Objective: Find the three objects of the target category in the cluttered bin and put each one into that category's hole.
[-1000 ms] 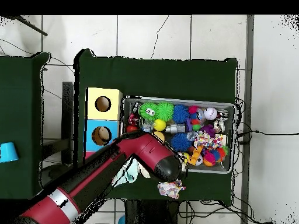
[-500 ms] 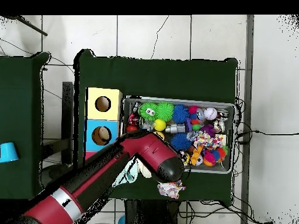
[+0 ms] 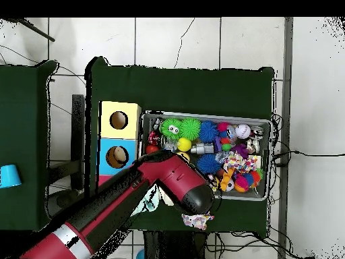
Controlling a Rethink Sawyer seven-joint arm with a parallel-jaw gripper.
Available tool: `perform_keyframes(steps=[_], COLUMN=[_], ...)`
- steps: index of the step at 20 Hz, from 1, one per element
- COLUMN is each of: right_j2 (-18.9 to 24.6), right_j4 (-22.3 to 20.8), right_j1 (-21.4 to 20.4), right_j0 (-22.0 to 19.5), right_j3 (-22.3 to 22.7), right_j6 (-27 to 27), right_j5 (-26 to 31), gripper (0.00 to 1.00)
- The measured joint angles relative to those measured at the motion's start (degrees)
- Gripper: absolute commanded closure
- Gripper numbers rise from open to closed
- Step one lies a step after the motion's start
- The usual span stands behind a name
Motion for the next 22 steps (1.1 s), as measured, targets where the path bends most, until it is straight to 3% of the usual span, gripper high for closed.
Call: perform_keyframes(steps=[22], right_j2=[0.1], right_j4=[4.9], right_j1=[0.1], right_j0=[-1.8], right_j3=[0.7], right_j6=[0.0], right_j5=[5.2], gripper=[0.0])
